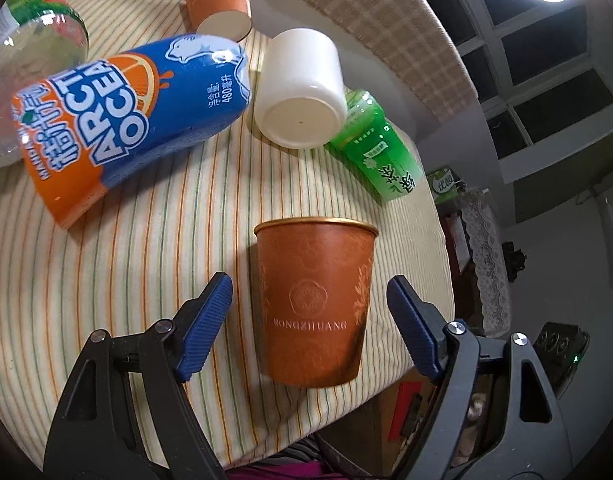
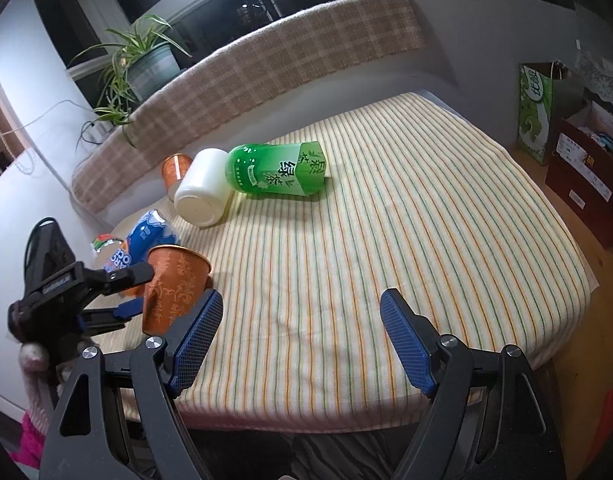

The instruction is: Flip cup upright

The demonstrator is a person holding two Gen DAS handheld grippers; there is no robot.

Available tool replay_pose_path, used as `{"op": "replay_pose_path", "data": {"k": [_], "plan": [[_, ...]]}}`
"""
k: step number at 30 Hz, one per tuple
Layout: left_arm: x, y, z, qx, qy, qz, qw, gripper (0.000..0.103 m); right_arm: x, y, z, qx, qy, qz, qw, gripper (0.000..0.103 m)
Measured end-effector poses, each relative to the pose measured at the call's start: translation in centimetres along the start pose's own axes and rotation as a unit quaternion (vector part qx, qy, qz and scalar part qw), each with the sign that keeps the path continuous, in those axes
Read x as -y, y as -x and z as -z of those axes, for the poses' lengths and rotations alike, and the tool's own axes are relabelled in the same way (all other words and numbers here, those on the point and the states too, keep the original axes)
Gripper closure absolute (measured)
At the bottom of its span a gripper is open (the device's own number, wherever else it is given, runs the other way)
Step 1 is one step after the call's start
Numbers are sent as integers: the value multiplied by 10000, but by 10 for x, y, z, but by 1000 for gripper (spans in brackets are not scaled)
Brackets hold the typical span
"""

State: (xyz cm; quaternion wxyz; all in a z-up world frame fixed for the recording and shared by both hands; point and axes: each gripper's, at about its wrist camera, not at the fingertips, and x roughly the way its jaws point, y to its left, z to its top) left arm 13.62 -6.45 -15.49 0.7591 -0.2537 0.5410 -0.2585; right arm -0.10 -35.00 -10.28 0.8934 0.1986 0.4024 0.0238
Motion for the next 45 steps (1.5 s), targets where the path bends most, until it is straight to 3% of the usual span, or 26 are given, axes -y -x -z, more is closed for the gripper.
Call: {"op": "replay_pose_path", "data": {"k": [5, 12, 22, 27, 39, 45], "plan": [[-2, -9, -3, -117, 53, 4, 9999, 22, 4, -3, 1, -19, -53, 30, 10000, 22], [0, -17, -5, -227, 93, 87, 9997, 36, 15, -4, 3, -25, -199, 125, 9997, 22], [21, 3, 6, 182, -573, -348, 9976, 36, 13, -8, 2, -34, -243, 135, 9996, 22], [38, 14, 15, 508, -1100, -690, 9902, 36, 10, -10, 3, -70, -214, 116, 9997, 22], [59, 15, 26, 1149, -1974, -1466, 9625, 36, 10, -10, 5, -103, -233, 129, 9996, 22], [57, 13, 28, 1257, -2047, -1549, 9583, 36, 8, -10, 6, -122, -205, 139, 9996, 22]]}}
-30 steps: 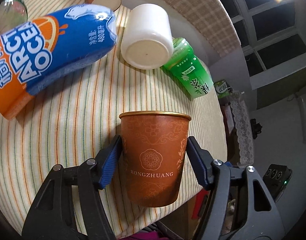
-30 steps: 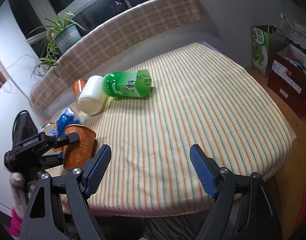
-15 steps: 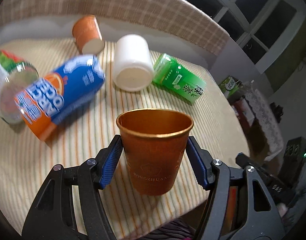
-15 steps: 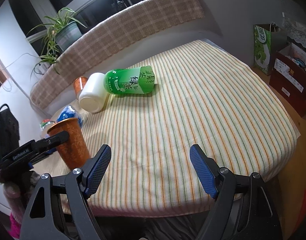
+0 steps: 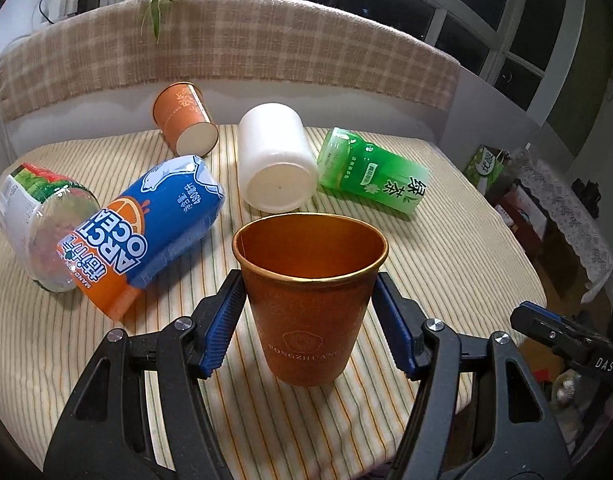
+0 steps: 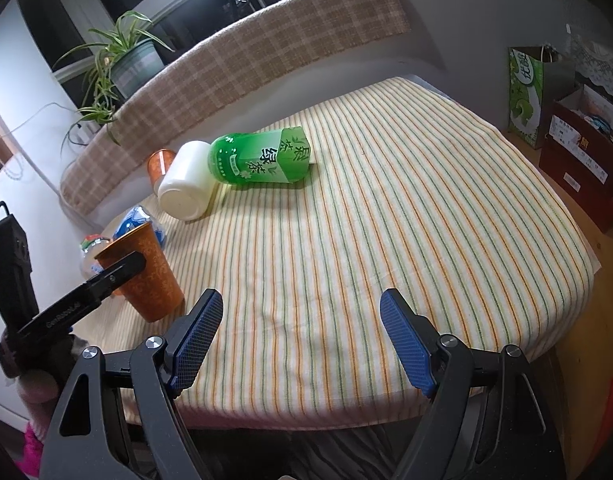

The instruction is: Flip cup upright

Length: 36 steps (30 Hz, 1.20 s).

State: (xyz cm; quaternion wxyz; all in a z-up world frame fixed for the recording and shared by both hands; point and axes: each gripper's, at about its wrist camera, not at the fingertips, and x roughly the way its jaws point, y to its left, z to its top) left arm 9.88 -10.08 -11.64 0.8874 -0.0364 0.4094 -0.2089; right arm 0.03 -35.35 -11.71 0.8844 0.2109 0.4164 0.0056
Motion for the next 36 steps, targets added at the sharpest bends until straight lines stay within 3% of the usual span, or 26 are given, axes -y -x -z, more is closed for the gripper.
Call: {"op": "replay_pose_path", "data": {"k": [24, 36], "plan": [[0, 8, 22, -266, 41, 316, 9991, 36, -13, 0, 3, -21, 120, -18, 9999, 22], [-3, 8, 32, -447, 121, 443, 9979, 22, -22, 3, 4, 42, 243, -28, 9997, 22]]}}
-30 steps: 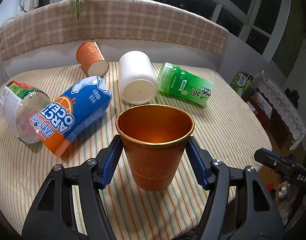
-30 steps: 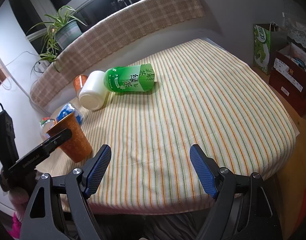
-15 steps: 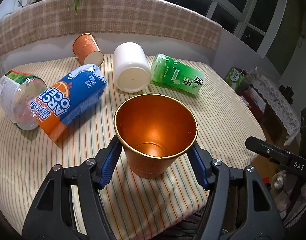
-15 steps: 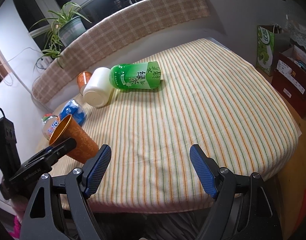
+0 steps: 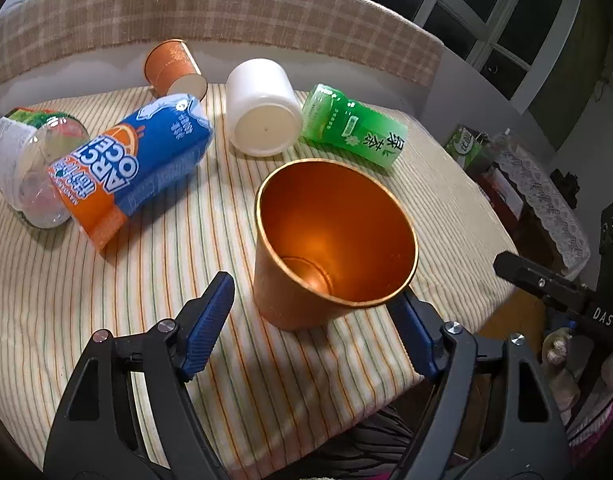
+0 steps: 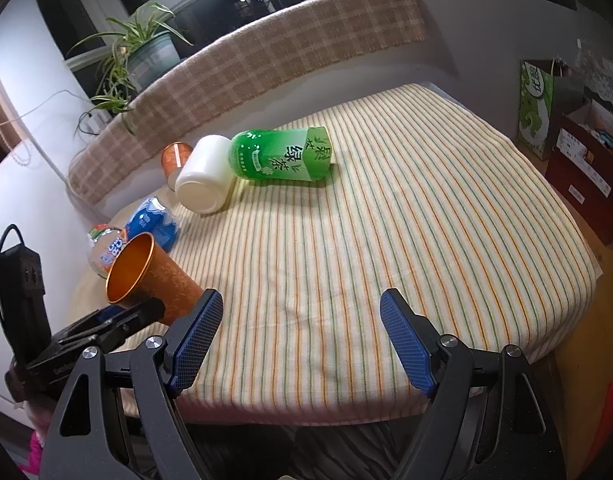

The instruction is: Flip cup upright

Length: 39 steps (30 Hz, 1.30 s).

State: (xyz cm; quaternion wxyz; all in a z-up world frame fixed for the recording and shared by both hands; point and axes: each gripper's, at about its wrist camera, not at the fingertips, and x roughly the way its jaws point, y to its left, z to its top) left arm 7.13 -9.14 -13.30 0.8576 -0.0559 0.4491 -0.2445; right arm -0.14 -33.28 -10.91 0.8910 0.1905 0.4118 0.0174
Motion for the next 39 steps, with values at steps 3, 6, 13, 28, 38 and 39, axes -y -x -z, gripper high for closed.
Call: {"op": "replay_pose_path", "data": {"k": [3, 6, 13, 28, 38, 39], "plan": [[-3, 1, 4, -59, 37, -14, 10000, 22, -3, 1, 0, 37, 47, -11, 10000, 22], [-7, 5, 9, -92, 79, -47, 9999, 22, -8, 3, 0, 108, 147, -21, 9998, 22], [-20, 32, 18, 160, 95, -448, 9988, 22, -24, 11, -4, 387, 472, -38, 9981, 22], [-7, 109, 12, 1589, 2, -1335, 9782, 22, -67, 29, 0, 996, 1331, -87, 9860, 22], [9, 141, 12, 2230, -131, -1591, 9617, 1, -72, 40, 3, 1347, 1466, -60, 9800, 20], [10, 142, 12, 2253, -138, -1618, 9607, 1, -73, 41, 3, 1396, 1476, -30, 9791, 20]]}}
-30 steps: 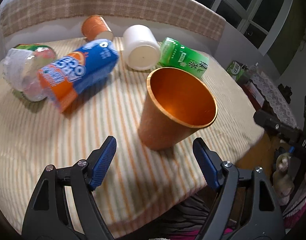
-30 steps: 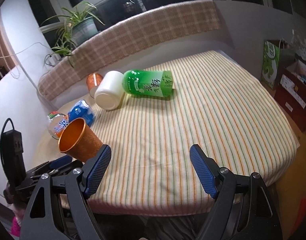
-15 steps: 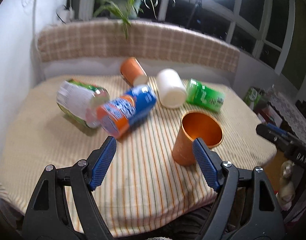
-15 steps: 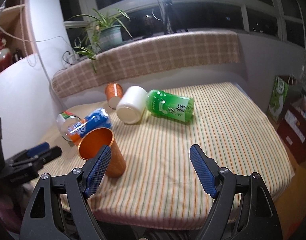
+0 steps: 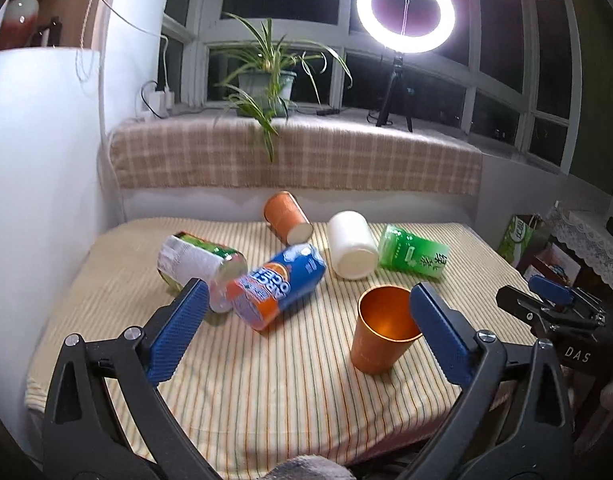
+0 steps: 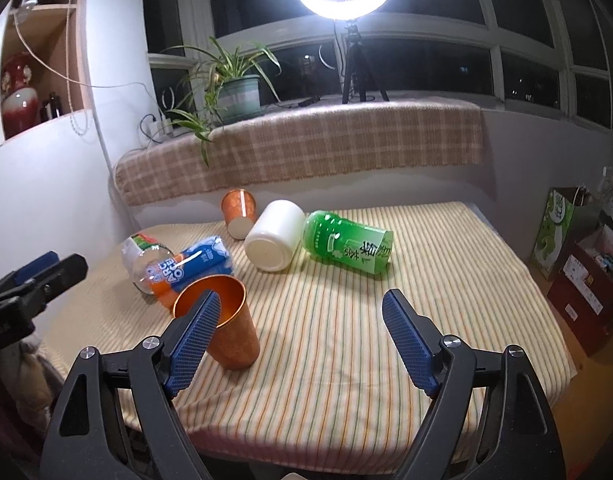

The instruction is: Flip cup upright

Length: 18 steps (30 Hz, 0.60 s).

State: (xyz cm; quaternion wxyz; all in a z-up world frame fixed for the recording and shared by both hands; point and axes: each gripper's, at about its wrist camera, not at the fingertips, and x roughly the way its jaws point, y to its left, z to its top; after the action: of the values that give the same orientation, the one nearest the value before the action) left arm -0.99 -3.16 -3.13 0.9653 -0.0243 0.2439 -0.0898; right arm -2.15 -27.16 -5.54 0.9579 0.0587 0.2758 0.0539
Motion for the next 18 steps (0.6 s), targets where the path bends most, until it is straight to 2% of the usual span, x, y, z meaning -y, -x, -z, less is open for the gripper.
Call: {"op": "replay_pose_path", "data": {"k": [18], "plan": [[-3, 6, -3, 80, 71, -151, 9998, 1, -6, -2, -2, 130, 36, -12, 9999, 20]]}}
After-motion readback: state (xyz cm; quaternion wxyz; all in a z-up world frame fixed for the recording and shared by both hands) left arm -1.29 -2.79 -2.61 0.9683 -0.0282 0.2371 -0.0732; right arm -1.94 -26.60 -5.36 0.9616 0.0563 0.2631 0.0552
